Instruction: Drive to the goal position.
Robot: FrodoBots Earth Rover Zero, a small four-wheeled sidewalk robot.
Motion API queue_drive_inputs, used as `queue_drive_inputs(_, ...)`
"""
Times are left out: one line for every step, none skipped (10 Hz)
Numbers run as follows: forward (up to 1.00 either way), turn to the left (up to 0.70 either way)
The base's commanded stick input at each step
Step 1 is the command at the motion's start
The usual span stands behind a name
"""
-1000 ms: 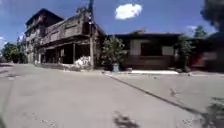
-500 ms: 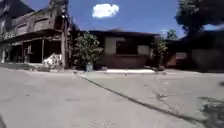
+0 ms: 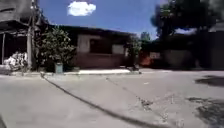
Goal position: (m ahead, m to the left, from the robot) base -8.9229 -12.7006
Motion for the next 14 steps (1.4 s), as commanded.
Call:
queue_drive_inputs(-0.70,0.20)
queue_drive_inputs(-0.99,0.40)
queue_drive_inputs(-1.00,0.40)
queue_drive_inputs(-0.99,0.40)
queue_drive_inputs(-1.00,0.40)
queue_drive_inputs(-1.00,0.40)
queue_drive_inputs(-0.99,0.40)
queue_drive_inputs(-1.00,0.40)
queue_drive_inputs(-1.00,0.40)
queue_drive_inputs(-1.00,0.40)
queue_drive_inputs(-1.00,0.40)
queue_drive_inputs(-1.00,0.40)
queue_drive_inputs(-1.00,0.40)
queue_drive_inputs(-1.00,0.40)
